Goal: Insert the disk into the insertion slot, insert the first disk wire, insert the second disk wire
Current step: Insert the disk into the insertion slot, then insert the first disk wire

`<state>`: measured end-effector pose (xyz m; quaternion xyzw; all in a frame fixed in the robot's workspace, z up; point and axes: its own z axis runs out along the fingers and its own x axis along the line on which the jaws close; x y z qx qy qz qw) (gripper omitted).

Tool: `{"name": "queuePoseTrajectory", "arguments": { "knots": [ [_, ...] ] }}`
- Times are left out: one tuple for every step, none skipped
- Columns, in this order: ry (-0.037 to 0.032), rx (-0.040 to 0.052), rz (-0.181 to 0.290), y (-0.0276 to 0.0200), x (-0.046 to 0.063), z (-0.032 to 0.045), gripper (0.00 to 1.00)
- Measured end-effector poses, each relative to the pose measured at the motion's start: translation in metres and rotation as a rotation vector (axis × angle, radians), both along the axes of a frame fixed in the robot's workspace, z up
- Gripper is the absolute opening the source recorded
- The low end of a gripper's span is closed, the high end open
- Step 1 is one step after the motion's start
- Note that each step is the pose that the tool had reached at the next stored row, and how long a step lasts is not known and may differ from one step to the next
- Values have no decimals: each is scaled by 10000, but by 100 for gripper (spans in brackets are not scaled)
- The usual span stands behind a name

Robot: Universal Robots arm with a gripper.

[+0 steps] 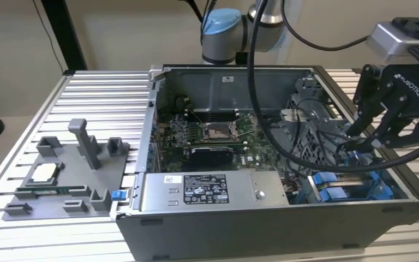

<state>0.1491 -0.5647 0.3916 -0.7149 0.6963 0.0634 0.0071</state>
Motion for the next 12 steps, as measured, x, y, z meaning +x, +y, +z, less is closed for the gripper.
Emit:
{"name": "queuePoseTrajectory", "arguments": {
  "knots": [
    [-88, -54, 0, 15, -16, -3, 100],
    [-132, -117, 1, 21, -39, -8, 100],
    [-163, -191, 1, 23, -63, -13, 100],
    [-193, -276, 2, 23, -89, -15, 100],
    [-219, -366, 2, 23, -114, -17, 100],
    [-250, -461, 2, 23, -139, -19, 100],
    [-315, -541, 1, 23, -157, -21, 100],
    [-437, -606, -1, 23, -168, -22, 100],
    [-584, -658, -3, 23, -176, -23, 100],
    [-734, -699, -7, 23, -187, -25, 100],
    [-876, -733, -12, 23, -195, -27, 100],
    [-1002, -757, -15, 23, -198, -30, 100]
  ]
}}
